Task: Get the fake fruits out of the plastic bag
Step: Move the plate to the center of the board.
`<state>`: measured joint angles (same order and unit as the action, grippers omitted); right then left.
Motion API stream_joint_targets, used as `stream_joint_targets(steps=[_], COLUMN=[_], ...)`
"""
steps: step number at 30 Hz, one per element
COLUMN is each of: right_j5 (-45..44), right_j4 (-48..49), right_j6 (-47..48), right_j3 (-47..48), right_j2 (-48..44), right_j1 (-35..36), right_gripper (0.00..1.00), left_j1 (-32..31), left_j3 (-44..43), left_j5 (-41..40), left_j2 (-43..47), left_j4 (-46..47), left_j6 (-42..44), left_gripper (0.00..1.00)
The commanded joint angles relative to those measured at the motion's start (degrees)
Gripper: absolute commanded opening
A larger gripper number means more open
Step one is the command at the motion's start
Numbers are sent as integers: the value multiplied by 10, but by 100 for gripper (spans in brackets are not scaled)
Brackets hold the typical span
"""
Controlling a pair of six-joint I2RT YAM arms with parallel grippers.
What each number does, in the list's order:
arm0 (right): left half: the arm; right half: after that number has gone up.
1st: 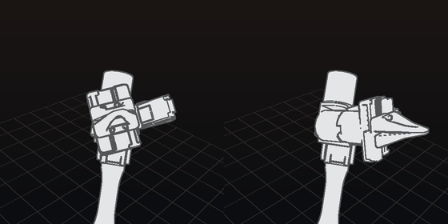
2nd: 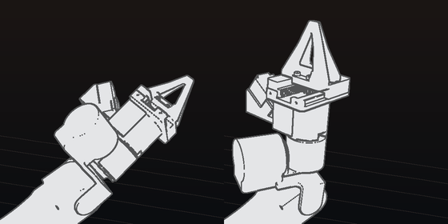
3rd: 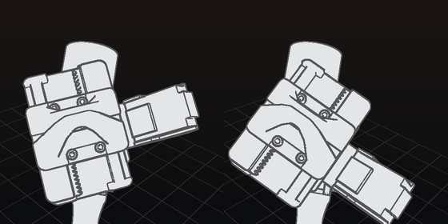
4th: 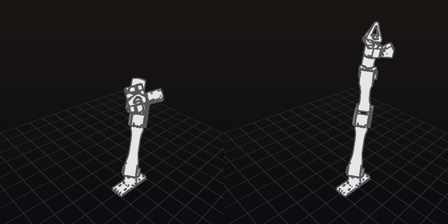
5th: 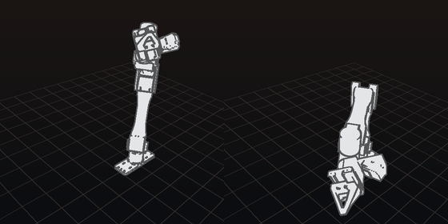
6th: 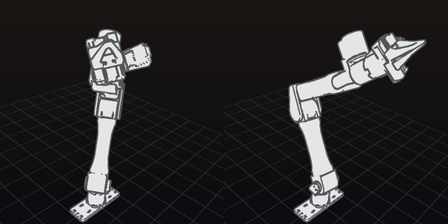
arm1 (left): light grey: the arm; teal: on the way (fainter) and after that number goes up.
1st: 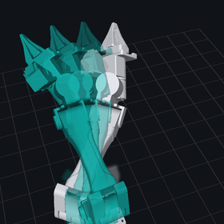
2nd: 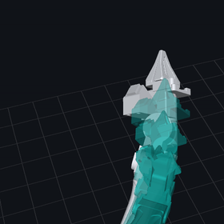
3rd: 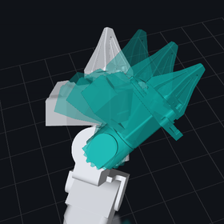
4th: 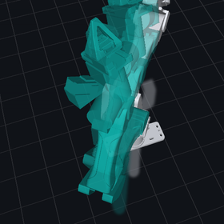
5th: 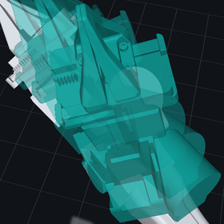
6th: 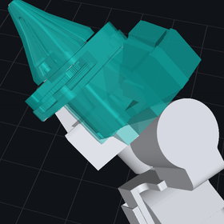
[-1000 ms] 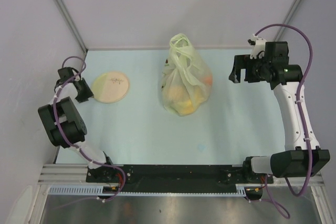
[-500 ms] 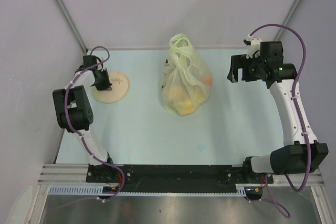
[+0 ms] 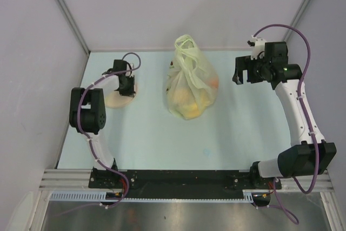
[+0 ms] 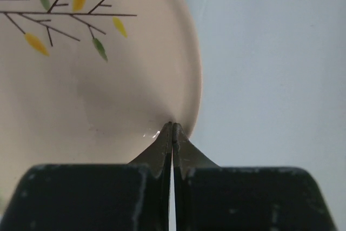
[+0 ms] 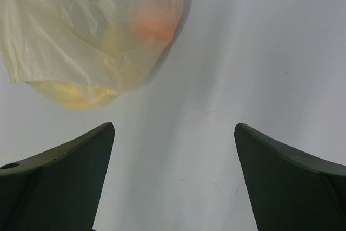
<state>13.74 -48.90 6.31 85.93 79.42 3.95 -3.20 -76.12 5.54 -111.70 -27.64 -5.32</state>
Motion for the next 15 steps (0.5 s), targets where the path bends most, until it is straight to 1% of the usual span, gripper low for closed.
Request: stream_joint_targets(steps=[1, 6, 8, 9, 11, 12, 13, 15], right_j5=[-6, -3, -3, -2, -2, -2, -4, -3], right_j4=[21, 23, 22, 21, 19, 19, 17, 14], right_j6=[12, 15, 17, 18, 20, 22, 23, 25], right_j3=[0, -1, -2, -2, -3, -2, -3, -3], right_j2=[-9, -8, -9, -11, -11, -14, -15, -18], right_j1=[4, 6, 8, 9, 13, 14, 16, 20], right_gripper=[98, 98, 98, 98, 98, 98, 98, 98], left_j1=[-44, -93, -118, -128, -158, -167, -189, -210], left_j3=[59, 111, 123, 143, 170, 198, 213, 252], left_j5=[16, 70, 76, 88, 92, 91, 92, 98], left_j2=[7, 39, 50, 55, 81, 92, 105, 147], left_j4=[-14, -27, -39, -42, -34, -20, -12, 13], left_j6=[15, 33, 33, 32, 30, 26, 24, 16], left_gripper=[0, 0, 0, 0, 1, 0, 0, 0])
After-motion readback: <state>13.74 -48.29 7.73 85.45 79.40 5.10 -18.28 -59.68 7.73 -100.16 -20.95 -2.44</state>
